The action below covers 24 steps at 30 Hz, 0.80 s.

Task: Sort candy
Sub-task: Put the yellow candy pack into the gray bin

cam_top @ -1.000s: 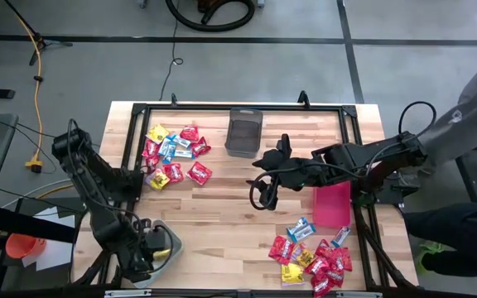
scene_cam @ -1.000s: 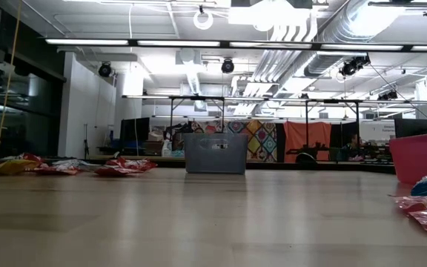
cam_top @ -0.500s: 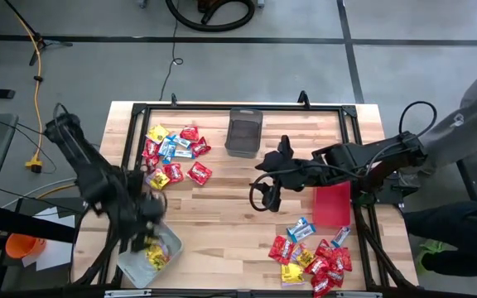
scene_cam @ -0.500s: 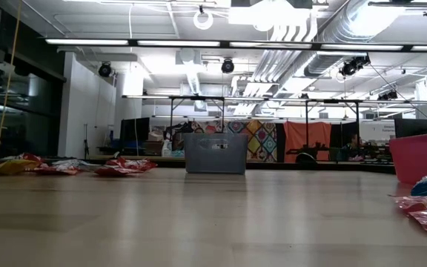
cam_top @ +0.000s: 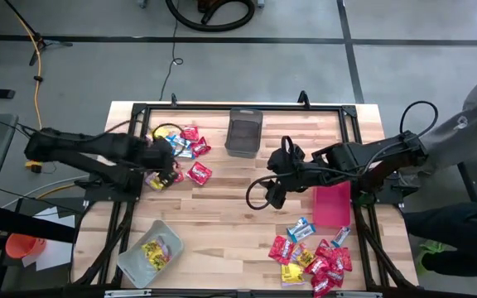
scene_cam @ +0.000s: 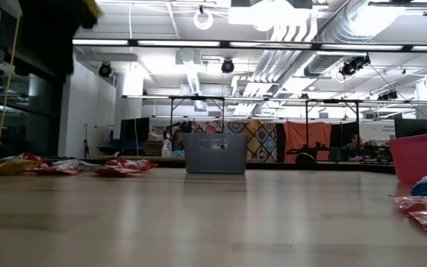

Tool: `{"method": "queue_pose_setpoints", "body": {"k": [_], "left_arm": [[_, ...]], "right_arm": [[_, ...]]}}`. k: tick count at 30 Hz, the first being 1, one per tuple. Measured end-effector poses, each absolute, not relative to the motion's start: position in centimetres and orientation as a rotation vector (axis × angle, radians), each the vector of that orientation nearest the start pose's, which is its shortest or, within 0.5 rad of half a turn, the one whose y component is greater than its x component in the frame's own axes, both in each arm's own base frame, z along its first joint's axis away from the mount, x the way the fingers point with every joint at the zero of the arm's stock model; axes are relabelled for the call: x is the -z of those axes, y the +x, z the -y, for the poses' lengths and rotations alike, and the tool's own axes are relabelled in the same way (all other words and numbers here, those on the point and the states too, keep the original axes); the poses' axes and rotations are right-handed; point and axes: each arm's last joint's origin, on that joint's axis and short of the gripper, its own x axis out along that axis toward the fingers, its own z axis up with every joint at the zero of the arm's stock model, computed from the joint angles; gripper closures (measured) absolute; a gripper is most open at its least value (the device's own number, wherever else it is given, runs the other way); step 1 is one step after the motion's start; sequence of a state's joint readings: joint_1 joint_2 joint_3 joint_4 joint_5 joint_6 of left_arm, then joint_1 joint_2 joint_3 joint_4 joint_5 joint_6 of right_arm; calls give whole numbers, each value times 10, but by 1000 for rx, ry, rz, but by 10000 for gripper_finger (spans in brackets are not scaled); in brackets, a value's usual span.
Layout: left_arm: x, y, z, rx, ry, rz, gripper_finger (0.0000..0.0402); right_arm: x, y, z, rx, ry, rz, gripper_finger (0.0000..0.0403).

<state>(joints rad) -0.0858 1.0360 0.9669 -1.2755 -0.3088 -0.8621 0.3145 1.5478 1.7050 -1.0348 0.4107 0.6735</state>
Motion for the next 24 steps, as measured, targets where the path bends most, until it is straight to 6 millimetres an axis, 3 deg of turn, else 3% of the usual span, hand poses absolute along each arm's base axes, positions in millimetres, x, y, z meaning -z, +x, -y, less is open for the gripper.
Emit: {"method": "queue_pose_setpoints", "body": {"k": [6, 10, 15, 24], "left_arm": [[-223, 155, -3, -864, -529, -1371, 186], [-199, 153, 1, -909, -607, -1383, 186], [-185, 154, 5, -921, -663, -1327, 186], [-173, 151, 9, -904, -648, -1376, 186]], "right_arm": [[-392, 295, -84, 360, 321, -744, 148], [-392, 295, -84, 354, 303, -747, 148], [-393, 295, -83, 373, 285, -736, 148], [-392, 295, -83, 376, 283, -737, 148]]}}
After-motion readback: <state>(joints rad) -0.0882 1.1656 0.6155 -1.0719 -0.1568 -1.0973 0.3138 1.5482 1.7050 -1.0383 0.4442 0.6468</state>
